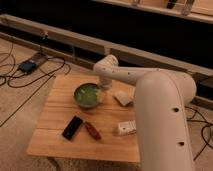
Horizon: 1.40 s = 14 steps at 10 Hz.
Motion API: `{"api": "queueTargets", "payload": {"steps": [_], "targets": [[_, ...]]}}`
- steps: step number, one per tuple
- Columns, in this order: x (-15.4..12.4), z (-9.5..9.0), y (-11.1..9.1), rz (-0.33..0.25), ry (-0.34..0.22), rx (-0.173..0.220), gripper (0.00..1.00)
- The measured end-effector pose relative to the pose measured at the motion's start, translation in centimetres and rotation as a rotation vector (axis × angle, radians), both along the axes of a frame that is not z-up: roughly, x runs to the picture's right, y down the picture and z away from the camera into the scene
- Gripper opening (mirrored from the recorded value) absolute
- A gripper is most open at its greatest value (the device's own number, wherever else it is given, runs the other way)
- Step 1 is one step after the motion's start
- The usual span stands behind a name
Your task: Place the ceramic cup in the ceramic bowl
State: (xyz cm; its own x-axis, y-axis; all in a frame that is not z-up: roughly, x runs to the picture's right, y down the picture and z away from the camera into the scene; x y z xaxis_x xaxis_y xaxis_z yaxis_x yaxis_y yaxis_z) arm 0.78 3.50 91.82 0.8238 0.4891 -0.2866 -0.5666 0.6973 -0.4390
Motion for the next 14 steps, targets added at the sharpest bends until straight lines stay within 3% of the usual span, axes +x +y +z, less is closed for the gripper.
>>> {"api": "queueTargets", "payload": {"steps": [8,11,14], "targets": [[0.1,-0.1,-0.3,0.001,0.001,0.005,0.80],[3.0,-2.1,-2.9,0.018,0.044,0.034,0.80],[5.5,-4.0,-3.4,0.040,0.096,0.036,0.80]]}}
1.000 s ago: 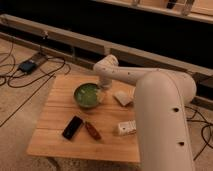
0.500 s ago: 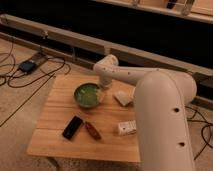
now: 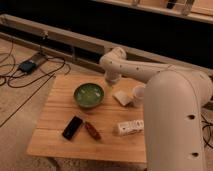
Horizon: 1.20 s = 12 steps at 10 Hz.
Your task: Place the ceramic cup in the ceramic bowl
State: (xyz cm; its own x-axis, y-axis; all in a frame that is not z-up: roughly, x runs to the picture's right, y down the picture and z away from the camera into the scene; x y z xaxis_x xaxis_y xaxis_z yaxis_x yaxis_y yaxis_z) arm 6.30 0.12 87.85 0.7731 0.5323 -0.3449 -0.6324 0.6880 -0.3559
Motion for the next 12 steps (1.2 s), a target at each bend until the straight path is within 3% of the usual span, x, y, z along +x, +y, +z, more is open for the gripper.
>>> {"api": "queueTargets", "payload": {"steps": [6,8,12], "targets": [[5.7,-2.2,2.0,0.084,0.120,-0.036,0.80],[8.7,-3.1,2.8,0.133,0.184,-0.041,0.80],[9.3,-3.8,4.8,0.170,0.206,-0.072,0.80]]}}
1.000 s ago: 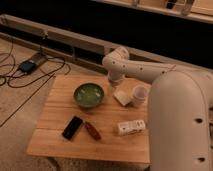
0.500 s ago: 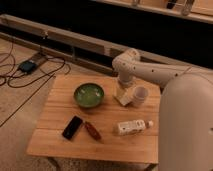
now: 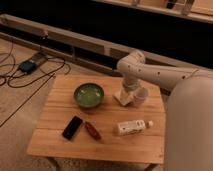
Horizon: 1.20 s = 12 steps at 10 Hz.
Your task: Place the ceramic cup in the ceramic bowl
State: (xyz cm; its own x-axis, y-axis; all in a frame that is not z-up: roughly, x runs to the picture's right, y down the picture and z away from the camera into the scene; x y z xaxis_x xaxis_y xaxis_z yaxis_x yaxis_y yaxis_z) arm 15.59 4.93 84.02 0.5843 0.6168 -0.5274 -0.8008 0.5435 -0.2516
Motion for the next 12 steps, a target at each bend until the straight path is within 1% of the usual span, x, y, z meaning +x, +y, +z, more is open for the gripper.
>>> {"api": "queueTargets", "payload": {"steps": [2,3,5,6,8,9,10,12], "targets": [[-0.9,1.0,1.4,0.023,-0.014,-0.003,0.80],[-1.0,1.6,2.0,0.025,-0.014,-0.003,0.80],[0.0,3.4,3.3,0.022,0.007,0.007,0.80],[0.6,4.0,3.6,0.020,0.020,0.011,0.77],[2.1,4.9,3.9,0.017,0.050,0.031,0.58],[2.6,5.0,3.9,0.014,0.063,0.037,0.48],[2.8,4.9,3.8,0.015,0.070,0.041,0.40],[2.7,4.3,2.8,0.002,0.072,0.064,0.17]]}}
